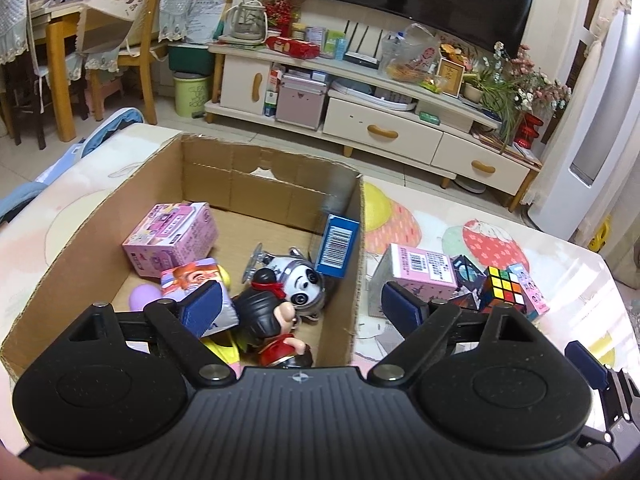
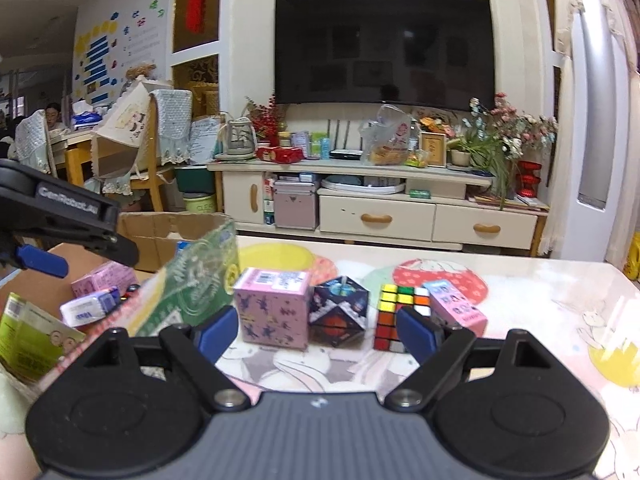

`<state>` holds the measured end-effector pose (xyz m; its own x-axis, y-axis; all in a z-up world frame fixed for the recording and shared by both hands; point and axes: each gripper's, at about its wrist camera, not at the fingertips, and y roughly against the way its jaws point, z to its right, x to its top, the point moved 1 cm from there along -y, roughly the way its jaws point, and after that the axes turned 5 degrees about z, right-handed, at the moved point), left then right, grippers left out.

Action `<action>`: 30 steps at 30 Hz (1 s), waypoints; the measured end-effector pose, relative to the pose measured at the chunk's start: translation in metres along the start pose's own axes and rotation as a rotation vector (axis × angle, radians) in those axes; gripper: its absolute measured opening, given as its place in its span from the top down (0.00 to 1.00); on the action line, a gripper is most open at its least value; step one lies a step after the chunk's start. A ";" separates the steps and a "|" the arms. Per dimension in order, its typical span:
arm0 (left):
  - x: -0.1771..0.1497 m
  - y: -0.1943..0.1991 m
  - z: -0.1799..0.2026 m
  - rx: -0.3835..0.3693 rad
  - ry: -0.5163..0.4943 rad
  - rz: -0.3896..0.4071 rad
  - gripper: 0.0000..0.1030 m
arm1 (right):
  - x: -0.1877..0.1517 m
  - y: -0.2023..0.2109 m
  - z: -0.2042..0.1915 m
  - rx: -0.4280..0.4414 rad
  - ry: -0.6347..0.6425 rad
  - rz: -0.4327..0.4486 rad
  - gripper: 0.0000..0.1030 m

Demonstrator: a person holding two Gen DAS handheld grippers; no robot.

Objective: Organize rigid objects
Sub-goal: 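Move both tools back over the table toward the Rubik's cube and pink blind box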

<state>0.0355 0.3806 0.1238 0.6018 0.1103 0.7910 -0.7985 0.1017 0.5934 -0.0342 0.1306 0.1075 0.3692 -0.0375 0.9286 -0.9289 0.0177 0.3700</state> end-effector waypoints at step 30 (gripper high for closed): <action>-0.014 -0.002 0.016 -0.099 -0.202 0.015 0.00 | -0.041 -0.062 0.121 -0.220 -0.054 -0.087 0.17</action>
<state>0.0283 0.3630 0.1141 0.5668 -0.0868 0.8192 -0.7959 0.1989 0.5718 0.0042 0.0106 0.0432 0.4402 -0.1014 0.8921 -0.8622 0.2295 0.4515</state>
